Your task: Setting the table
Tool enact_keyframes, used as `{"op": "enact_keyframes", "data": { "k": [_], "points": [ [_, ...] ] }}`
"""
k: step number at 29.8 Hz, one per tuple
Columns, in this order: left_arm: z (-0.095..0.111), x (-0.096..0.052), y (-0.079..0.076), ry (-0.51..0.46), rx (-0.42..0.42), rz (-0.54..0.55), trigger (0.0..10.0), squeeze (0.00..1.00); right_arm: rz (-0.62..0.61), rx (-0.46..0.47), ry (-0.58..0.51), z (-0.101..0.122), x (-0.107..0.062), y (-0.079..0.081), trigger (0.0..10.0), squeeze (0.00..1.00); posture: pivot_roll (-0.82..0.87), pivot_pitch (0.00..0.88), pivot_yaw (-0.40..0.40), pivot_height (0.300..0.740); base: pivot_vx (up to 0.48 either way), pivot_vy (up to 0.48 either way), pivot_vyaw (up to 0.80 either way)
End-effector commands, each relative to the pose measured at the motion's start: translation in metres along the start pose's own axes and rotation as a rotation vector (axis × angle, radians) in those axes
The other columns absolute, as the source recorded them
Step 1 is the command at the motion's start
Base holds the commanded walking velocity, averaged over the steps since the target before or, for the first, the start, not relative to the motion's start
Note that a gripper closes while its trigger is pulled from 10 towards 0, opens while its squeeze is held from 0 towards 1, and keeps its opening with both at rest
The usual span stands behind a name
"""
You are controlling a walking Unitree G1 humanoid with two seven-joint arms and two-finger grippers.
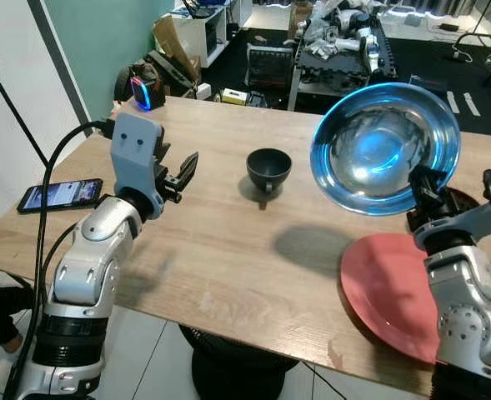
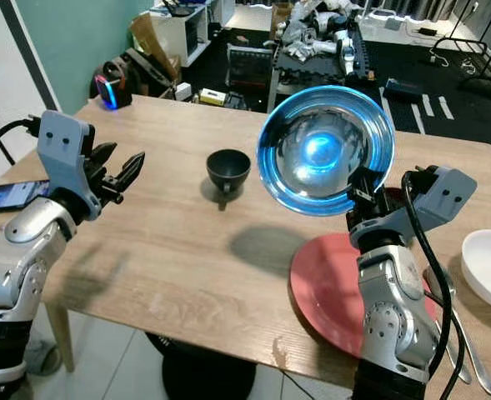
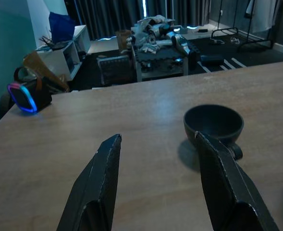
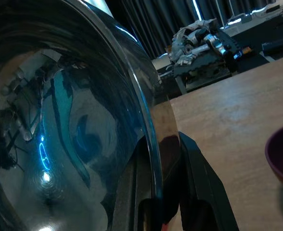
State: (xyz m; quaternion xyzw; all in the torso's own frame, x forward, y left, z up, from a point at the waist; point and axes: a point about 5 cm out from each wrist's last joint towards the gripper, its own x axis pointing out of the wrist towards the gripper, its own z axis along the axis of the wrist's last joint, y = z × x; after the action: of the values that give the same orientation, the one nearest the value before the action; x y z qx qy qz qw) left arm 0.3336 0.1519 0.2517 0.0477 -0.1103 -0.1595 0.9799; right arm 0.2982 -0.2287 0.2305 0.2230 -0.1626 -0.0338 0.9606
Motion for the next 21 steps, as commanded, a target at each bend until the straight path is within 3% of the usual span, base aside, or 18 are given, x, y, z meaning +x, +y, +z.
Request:
{"op": "enact_keyframes", "data": {
  "k": [1, 21],
  "points": [
    [-0.0017, -0.0006, 0.0030, 0.001, -0.012, 0.011, 10.0, 0.00, 0.010, -0.002, -0.012, 0.0010, 0.0004, 0.0019, 10.0, 0.00, -0.07, 0.026, 0.090, 0.740, -0.386, 0.000, 0.00],
    [0.0000, 0.0012, 0.0033, -0.005, -0.013, 0.011, 10.0, 0.00, 0.009, -0.008, -0.009, 0.0003, 0.0009, 0.0014, 10.0, 0.00, -0.07, 0.029, 0.093, 0.740, -0.386, 0.000, 0.00]
  ]
}}
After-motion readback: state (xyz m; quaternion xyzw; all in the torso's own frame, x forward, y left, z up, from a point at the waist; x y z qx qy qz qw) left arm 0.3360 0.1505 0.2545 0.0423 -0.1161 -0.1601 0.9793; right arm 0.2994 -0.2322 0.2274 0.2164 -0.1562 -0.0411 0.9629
